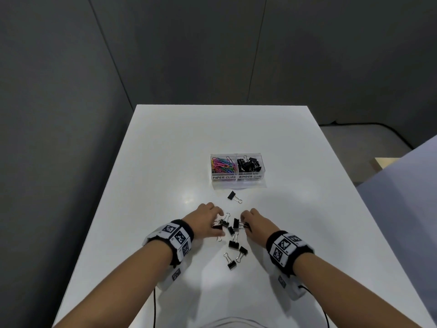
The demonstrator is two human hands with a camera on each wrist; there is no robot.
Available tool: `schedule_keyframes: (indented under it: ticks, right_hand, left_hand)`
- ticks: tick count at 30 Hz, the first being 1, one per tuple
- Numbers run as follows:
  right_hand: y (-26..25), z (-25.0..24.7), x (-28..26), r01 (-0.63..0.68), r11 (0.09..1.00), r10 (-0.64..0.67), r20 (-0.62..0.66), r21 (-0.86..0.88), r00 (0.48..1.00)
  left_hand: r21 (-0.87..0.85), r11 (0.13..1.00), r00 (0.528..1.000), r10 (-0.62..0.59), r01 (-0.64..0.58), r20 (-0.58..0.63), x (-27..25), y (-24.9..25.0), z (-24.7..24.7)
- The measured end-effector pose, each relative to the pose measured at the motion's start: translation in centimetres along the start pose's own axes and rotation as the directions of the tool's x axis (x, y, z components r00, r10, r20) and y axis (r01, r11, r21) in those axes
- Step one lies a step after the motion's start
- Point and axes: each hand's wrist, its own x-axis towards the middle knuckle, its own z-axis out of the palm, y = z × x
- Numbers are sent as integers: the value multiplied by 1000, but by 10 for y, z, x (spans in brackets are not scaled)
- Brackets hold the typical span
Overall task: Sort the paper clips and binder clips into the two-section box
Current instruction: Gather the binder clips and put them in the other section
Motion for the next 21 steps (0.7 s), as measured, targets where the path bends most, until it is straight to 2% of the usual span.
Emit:
schedule_keyframes:
  ticks: [4,10,13,18,21]
  right_hand:
    - [1,-2,2,14,998,-17,-44,-65,999]
    - [1,-6,3,-6,996,-3,-98,-86,995]
    - [6,-13,2,-62,998,61,-112,-7,992]
    - [14,-27,3,-123,987,135,-120,103,984]
    - [14,-34,3,-127,980,146,-119,156,982]
  left_hand:
    - [104,994,998,18,-24,65,-2,-1,2]
    - [35,999,997,-13,10,79,2,2,4]
    - [66,998,998,-6,2,58,2,-2,3]
    - [-20,998,997,-64,63,-45,1,-1,-2]
    - [-74,996,999,-42,41,-15,-2,4,-2]
